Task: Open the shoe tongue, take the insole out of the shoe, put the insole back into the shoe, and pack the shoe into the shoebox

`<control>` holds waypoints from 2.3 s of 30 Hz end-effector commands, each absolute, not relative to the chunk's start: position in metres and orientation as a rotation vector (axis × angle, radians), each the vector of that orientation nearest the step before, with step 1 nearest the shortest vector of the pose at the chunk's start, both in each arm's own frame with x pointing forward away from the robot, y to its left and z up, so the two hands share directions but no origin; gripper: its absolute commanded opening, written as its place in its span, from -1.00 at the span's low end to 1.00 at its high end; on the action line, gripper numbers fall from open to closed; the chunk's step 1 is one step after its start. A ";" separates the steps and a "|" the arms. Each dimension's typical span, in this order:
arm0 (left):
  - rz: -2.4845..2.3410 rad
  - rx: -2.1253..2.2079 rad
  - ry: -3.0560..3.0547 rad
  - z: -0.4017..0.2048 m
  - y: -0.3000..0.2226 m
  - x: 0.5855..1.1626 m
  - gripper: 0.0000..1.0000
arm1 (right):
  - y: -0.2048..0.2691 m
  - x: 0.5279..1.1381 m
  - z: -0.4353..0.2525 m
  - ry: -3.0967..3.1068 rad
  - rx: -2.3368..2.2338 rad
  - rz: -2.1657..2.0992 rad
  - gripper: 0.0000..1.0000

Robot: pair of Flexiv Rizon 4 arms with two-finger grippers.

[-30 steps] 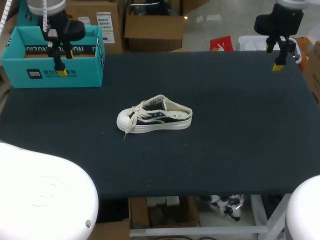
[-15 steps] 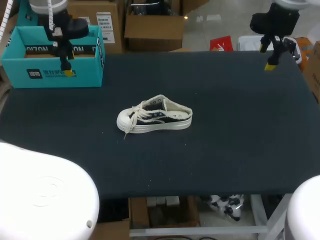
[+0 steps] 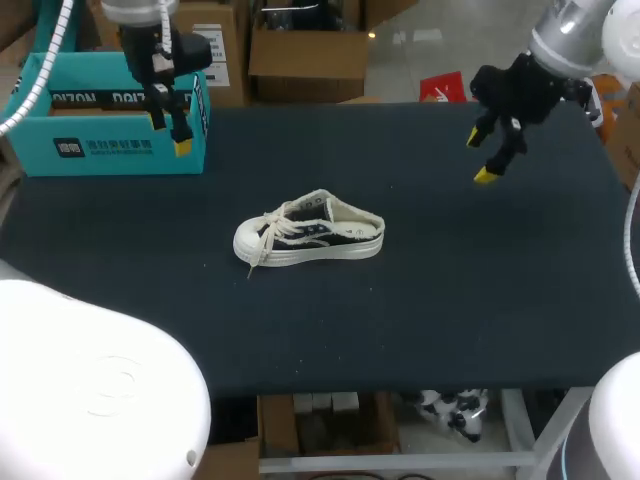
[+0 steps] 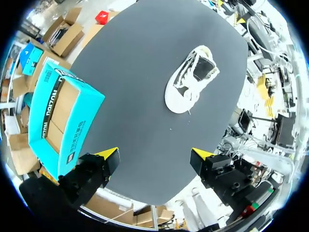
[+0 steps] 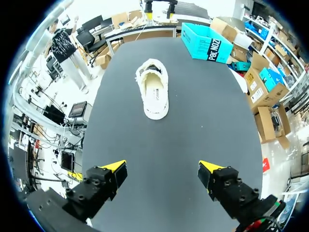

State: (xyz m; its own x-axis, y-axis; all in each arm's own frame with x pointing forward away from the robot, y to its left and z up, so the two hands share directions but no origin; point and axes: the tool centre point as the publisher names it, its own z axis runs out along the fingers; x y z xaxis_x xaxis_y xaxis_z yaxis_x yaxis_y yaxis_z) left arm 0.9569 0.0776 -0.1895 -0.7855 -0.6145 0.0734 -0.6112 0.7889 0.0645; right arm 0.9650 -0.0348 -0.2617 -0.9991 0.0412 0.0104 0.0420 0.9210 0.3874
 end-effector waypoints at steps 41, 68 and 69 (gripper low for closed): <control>-0.124 1.953 -2.376 -0.230 -0.054 0.915 1.00 | 0.075 0.961 -0.386 -2.925 0.004 -1.005 1.00; -0.090 1.977 -2.349 -0.268 -0.082 0.914 1.00 | 0.141 0.948 -0.427 -2.808 -0.003 -1.255 1.00; -0.088 1.979 -2.347 -0.269 -0.082 0.914 1.00 | 0.142 0.949 -0.428 -2.803 -0.007 -1.263 1.00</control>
